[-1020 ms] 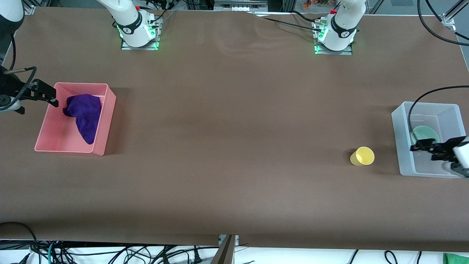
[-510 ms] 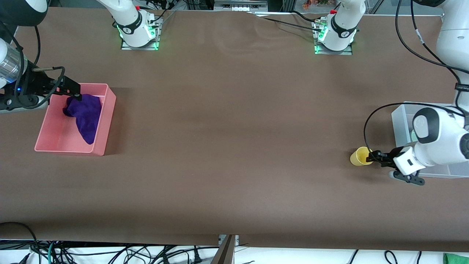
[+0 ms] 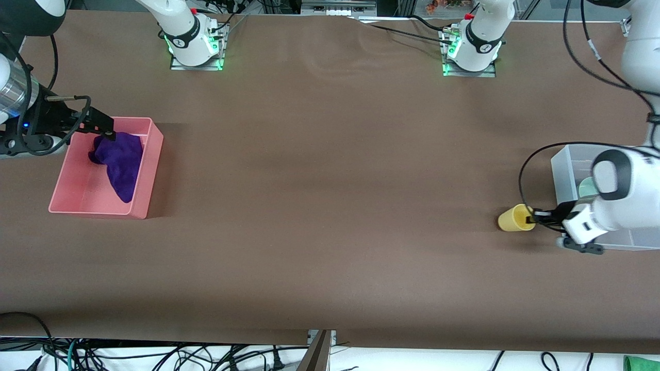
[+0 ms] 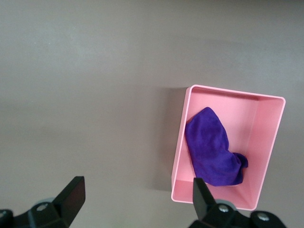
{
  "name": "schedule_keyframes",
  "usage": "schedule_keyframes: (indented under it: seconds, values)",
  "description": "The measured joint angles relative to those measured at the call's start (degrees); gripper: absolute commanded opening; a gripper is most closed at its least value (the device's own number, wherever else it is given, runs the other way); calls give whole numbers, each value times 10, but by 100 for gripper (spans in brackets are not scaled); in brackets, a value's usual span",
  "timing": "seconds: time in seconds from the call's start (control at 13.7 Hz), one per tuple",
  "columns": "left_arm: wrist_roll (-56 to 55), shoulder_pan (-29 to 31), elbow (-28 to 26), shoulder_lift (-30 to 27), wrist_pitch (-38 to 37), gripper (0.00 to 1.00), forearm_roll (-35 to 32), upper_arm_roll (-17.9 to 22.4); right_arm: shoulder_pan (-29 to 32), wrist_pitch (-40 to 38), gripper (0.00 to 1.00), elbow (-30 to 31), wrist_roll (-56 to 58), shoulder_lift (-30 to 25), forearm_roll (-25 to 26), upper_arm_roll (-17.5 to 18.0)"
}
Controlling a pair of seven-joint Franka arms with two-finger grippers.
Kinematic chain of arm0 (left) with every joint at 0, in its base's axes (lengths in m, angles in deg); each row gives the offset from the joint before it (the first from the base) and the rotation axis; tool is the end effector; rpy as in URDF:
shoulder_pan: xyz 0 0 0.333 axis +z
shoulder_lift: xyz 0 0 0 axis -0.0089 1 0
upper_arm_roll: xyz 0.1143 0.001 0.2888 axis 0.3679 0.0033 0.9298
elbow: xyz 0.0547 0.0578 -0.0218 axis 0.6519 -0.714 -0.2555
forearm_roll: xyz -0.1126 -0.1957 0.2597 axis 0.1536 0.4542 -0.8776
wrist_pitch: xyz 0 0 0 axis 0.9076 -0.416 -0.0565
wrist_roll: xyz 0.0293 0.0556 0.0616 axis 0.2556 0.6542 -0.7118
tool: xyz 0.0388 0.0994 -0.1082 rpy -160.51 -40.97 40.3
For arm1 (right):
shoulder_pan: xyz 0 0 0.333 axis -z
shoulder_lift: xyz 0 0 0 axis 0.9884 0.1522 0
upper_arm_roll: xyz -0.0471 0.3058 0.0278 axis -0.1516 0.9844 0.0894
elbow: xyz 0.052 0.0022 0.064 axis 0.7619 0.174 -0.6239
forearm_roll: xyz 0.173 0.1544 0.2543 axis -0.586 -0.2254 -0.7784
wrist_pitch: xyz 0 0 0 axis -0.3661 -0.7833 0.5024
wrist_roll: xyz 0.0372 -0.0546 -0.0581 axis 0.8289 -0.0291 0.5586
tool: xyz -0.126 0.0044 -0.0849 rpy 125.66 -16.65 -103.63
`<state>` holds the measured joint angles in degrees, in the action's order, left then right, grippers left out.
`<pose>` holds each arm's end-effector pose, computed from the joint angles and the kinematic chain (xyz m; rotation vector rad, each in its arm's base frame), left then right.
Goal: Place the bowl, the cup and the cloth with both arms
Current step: 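Carry the yellow cup with the left gripper into the green bowl, then release the cup in the bowl and raise the left gripper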
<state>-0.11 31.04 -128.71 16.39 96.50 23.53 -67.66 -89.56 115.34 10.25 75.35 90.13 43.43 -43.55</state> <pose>0.6177 0.1207 0.2574 2.8718 -0.1533 -0.1862 0.5299 0.0342 0.5394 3.1249 0.1636 -0.0654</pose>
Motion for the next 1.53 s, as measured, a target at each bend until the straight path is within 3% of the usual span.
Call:
schedule_keyframes:
  seconds: [0.15, 0.36, 0.51, 0.8, 0.87, 0.95, 1.02, 1.31, 1.53]
  values:
    - [11, 27, 15, -48, -66, 0, 1, 0, 0, 0, 100, -5, 0, 5, 0, 0]
    - [118, 88, 25, -102, -140, 0, -21, 8, 0, 0, 100, -8, 0, 8, 0, 0]
    - [183, 129, 25, -101, -134, 0, -75, 12, 0, 0, 100, -9, 0, 10, 0, 0]
    - [201, 148, 22, -56, -88, 0, -156, 16, 0, 0, 100, -9, 0, 10, 0, -1]
    - [202, 152, 21, -42, -79, 12, -159, 17, 0, 0, 100, -9, 0, 10, 0, -1]
    - [204, 155, 21, -30, -66, 83, -159, 18, 0, 0, 100, -9, 0, 10, 0, -1]
    - [205, 156, 21, -23, -58, 100, -159, 17, 0, 0, 100, -9, 0, 10, 0, -1]
    - [207, 147, 32, -34, -54, 100, -159, 0, 1, 0, 100, -9, 0, 11, 0, -1]
    - [179, 142, 42, -95, -125, 100, -159, -52, 1, 0, 100, -9, 0, 11, 0, -2]
